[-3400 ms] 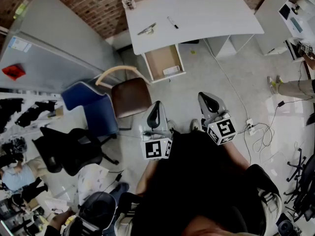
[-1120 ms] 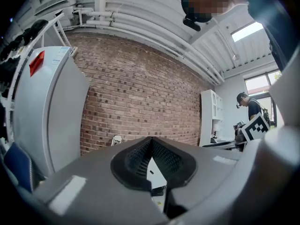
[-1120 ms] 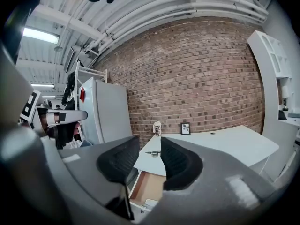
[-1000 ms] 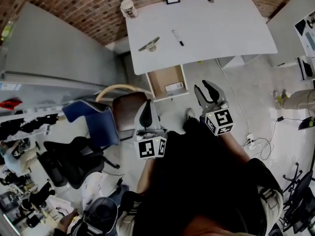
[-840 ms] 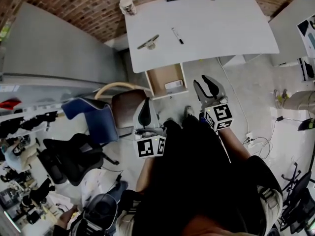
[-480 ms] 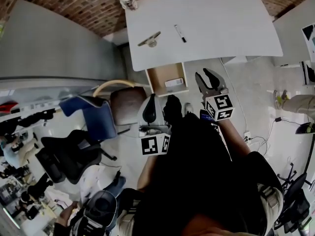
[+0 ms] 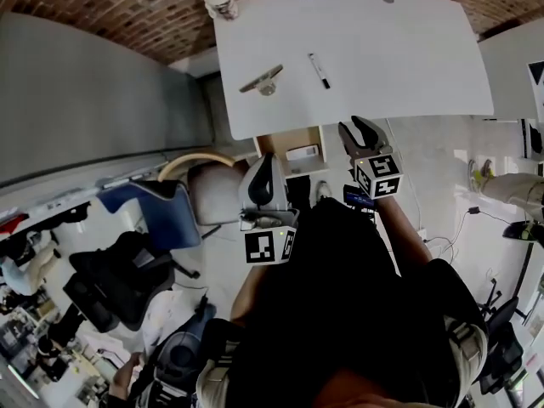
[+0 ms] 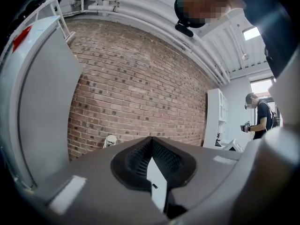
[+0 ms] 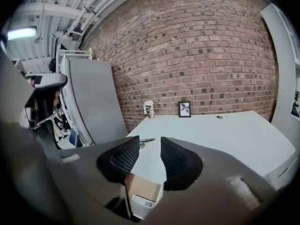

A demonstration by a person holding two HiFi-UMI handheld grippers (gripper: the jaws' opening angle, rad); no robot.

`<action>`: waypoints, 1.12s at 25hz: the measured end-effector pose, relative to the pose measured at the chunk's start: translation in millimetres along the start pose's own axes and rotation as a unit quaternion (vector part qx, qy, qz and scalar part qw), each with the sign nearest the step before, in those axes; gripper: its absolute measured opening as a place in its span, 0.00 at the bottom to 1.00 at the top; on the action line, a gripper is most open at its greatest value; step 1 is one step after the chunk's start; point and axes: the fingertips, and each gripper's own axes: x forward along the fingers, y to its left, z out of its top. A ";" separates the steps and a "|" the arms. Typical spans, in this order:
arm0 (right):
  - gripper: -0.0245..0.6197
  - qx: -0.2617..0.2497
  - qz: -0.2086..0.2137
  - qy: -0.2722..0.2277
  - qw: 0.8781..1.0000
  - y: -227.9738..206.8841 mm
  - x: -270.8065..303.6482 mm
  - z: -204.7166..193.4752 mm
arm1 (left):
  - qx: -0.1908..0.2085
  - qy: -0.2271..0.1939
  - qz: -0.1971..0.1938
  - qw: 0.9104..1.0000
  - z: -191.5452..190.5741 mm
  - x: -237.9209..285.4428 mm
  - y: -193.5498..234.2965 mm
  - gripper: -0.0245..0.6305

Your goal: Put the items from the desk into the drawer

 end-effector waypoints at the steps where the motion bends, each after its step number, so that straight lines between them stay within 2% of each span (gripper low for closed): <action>1: 0.26 0.001 0.000 0.009 1.000 -3.2 10.5 -2.8 | -0.001 0.002 -0.001 1.000 -0.6 8.1 5.2 0.06; 9: 0.26 0.011 -0.010 0.095 0.995 -34.9 92.3 -42.4 | -0.015 0.028 -0.010 0.999 -14.4 62.8 39.1 0.06; 14: 0.26 0.021 -0.023 0.129 0.991 -59.0 136.2 -65.1 | -0.024 0.040 -0.016 0.999 -24.9 83.7 51.8 0.06; 21: 0.26 0.034 -0.037 0.180 0.982 -87.9 174.8 -98.8 | -0.035 0.051 -0.022 0.998 -35.6 105.9 58.2 0.06; 28: 0.26 0.023 -0.043 0.215 0.975 -104.4 198.9 -120.2 | -0.043 0.059 -0.018 0.997 -43.1 117.7 66.1 0.06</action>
